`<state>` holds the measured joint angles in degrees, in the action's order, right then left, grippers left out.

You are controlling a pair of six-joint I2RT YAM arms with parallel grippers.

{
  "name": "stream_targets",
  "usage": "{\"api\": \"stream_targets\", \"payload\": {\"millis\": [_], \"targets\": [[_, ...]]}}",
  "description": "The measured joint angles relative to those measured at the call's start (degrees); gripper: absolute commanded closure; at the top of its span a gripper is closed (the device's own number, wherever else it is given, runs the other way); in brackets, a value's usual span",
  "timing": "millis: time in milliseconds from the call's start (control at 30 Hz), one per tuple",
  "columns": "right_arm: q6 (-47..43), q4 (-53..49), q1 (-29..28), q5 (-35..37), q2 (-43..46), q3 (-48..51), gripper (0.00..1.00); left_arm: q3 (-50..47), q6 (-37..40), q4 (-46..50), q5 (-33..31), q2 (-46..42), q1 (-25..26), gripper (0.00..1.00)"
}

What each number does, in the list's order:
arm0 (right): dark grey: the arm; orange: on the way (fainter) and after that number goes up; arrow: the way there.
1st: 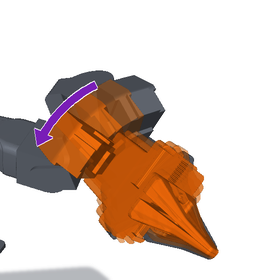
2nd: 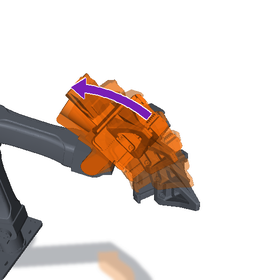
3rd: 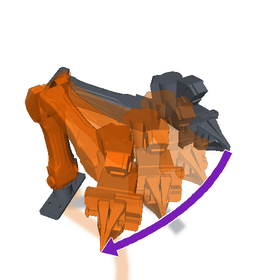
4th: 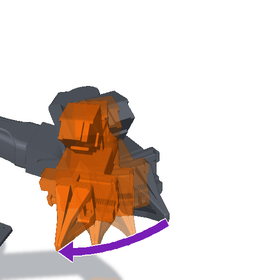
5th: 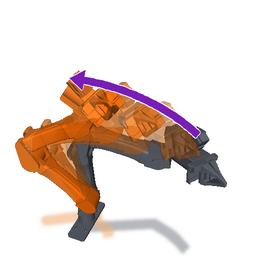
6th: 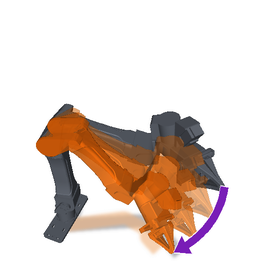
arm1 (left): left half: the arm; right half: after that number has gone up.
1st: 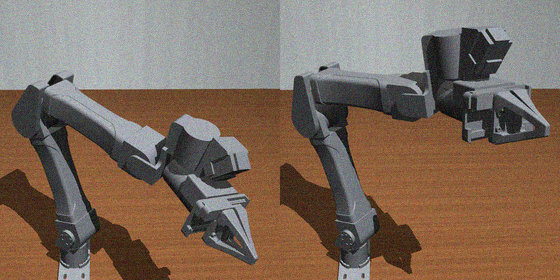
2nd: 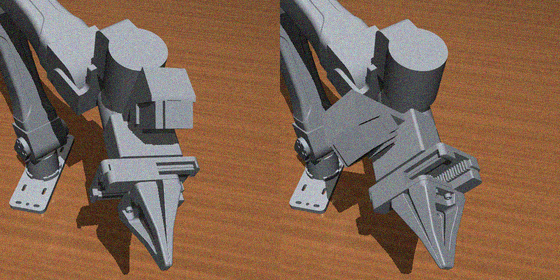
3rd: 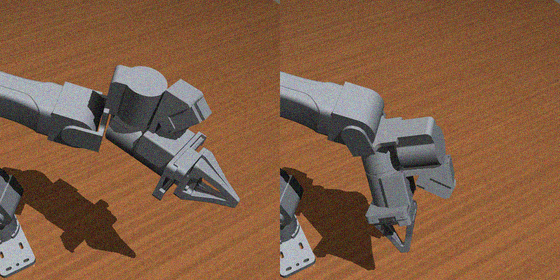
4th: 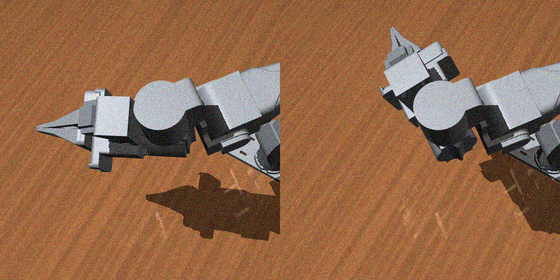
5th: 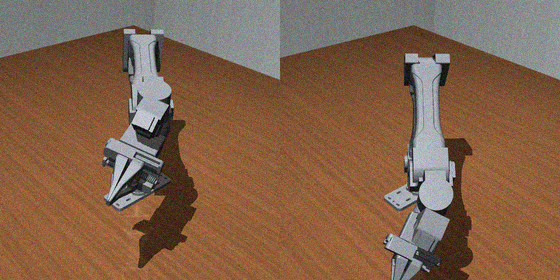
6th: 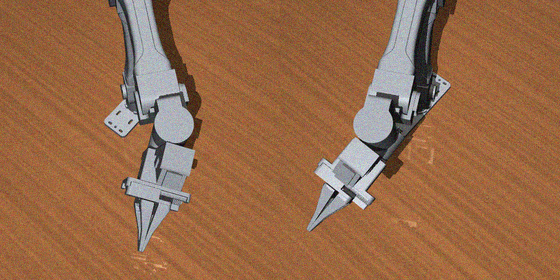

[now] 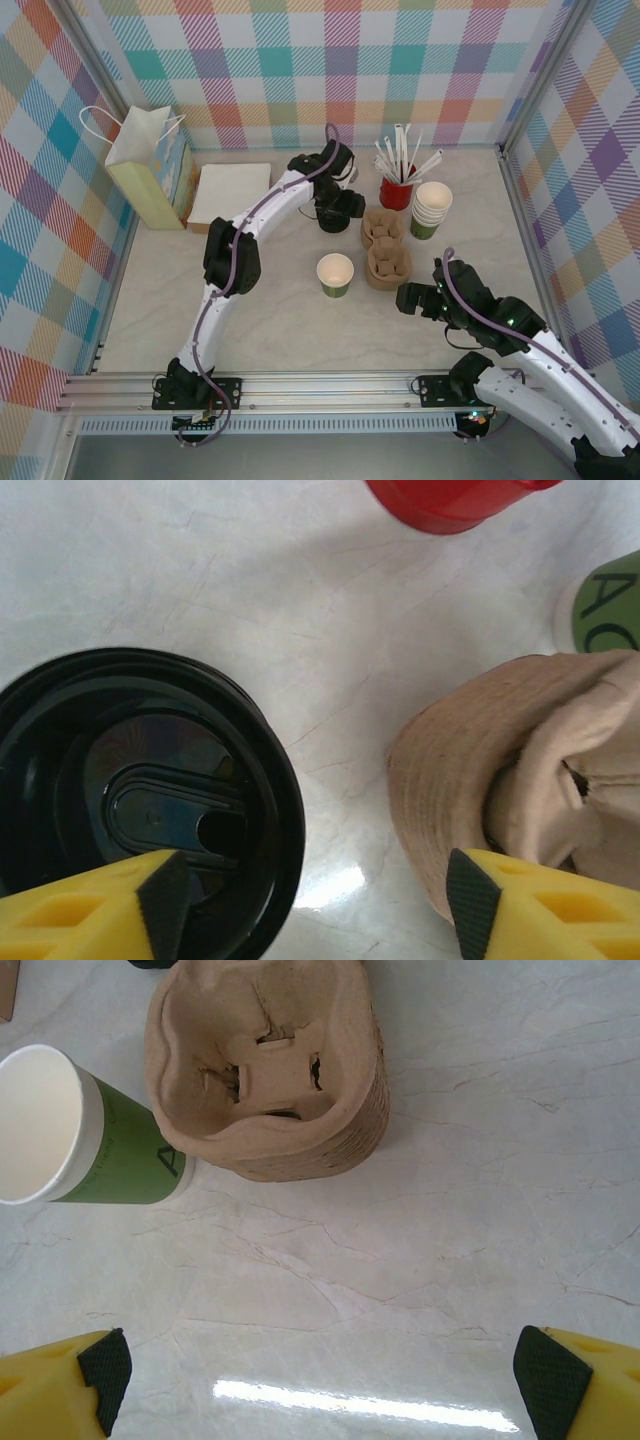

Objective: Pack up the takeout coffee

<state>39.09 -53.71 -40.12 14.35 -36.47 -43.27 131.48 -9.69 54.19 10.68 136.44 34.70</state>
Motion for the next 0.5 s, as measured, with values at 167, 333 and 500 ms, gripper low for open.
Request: {"api": "stream_targets", "payload": {"millis": [167,333,500], "targets": [[0.7,-0.1,0.0,0.0,0.3,0.2,0.0,1.1,-0.5,0.1,2.0,2.4,-0.7,0.48],[1.0,-0.2,0.0,0.0,0.7,0.5,0.0,1.5,-1.1,0.1,3.4,2.6,-1.5,0.58],[1.0,-0.2,0.0,0.0,0.7,0.5,0.0,1.5,-1.2,0.2,3.7,2.8,-2.0,0.58]]}}
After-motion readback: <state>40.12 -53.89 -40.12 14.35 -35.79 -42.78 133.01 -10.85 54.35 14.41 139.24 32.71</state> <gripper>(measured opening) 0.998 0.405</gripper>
